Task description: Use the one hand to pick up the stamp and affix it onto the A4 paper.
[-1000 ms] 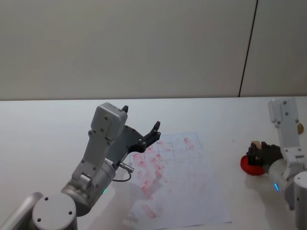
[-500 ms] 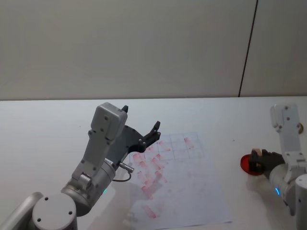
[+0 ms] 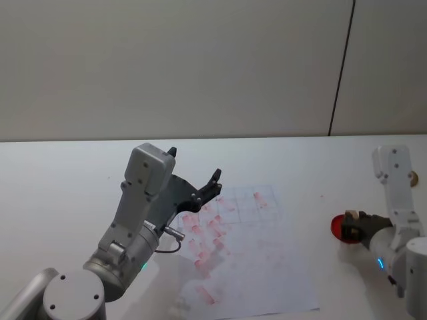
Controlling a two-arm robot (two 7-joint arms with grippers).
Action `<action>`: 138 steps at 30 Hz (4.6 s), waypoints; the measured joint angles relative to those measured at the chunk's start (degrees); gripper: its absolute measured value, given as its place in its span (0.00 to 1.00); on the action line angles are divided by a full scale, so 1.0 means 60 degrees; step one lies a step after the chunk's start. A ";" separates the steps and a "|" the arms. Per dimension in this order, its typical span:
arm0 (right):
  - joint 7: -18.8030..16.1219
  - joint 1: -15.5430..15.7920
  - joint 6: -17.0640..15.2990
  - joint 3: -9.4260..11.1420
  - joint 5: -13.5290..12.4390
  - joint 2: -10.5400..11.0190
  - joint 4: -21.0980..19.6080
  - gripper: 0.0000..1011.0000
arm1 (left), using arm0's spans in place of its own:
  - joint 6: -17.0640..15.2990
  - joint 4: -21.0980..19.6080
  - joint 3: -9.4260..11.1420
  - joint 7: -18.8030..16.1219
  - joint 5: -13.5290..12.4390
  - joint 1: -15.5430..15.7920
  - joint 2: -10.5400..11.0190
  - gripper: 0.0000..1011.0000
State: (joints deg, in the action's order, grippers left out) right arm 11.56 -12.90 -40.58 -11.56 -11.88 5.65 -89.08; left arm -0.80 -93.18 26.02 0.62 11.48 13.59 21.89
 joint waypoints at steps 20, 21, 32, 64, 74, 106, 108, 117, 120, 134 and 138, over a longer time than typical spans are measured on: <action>-0.0284 -0.0600 -0.0548 0.0139 -0.0110 -0.0281 0.0421 0.20 | 0.0000 0.0000 0.0000 0.0000 0.0000 0.0000 0.0000 0.98; -0.0319 -0.0639 -0.0566 0.0131 -0.0084 -0.0297 0.0378 0.20 | 0.0000 0.0000 0.0000 0.0000 0.0000 -0.0001 0.0000 0.98; -0.0732 -0.1025 -0.0603 0.0077 0.0346 -0.0396 -0.0147 0.20 | 0.0000 0.0000 0.0000 0.0000 0.0000 0.0000 0.0000 0.98; -0.2623 -0.2384 -0.1565 -0.0923 0.1760 -0.1388 0.1715 0.20 | 0.0001 0.0000 0.0000 0.0000 0.0000 0.0000 0.0000 0.98; -0.2896 -0.2543 -0.1606 -0.1108 0.2056 -0.1559 0.2386 0.20 | 0.0000 0.0000 0.0000 0.0000 0.0000 0.0000 0.0000 0.98; -0.3205 -0.2382 -0.1600 -0.1205 0.2646 -0.1572 0.2698 0.20 | 0.0000 0.0000 0.0000 0.0000 0.0000 -0.0001 0.0000 0.98; -0.3217 -0.2379 -0.1600 -0.1194 0.2660 -0.1574 0.2701 0.20 | 0.0000 0.0000 0.0000 0.0000 0.0000 0.0000 0.0000 0.98; -0.3225 -0.2368 -0.1599 -0.1131 0.2674 -0.1581 0.2703 0.20 | 0.0000 0.0000 0.0000 0.0000 0.0000 0.0000 0.0000 0.98; -0.3218 -0.2358 -0.1600 -0.1114 0.2688 -0.1581 0.2661 0.20 | 0.0000 0.0000 0.0000 0.0000 0.0000 0.0000 0.0000 0.98; -0.3065 -0.2278 -0.0937 -0.0862 0.2714 -0.1447 0.1671 0.20 | 0.0000 0.0000 0.0000 0.0001 0.0000 0.0000 0.0000 0.98; -0.3006 -0.2274 -0.0757 -0.0755 0.2668 -0.1391 0.1298 0.20 | 0.0000 0.0000 0.0000 0.0001 0.0000 0.0000 0.0000 0.98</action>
State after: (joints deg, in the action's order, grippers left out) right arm -6.48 -26.55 -45.13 -16.09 4.13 -2.70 -81.29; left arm -0.79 -93.18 26.02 0.63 11.48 13.59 21.89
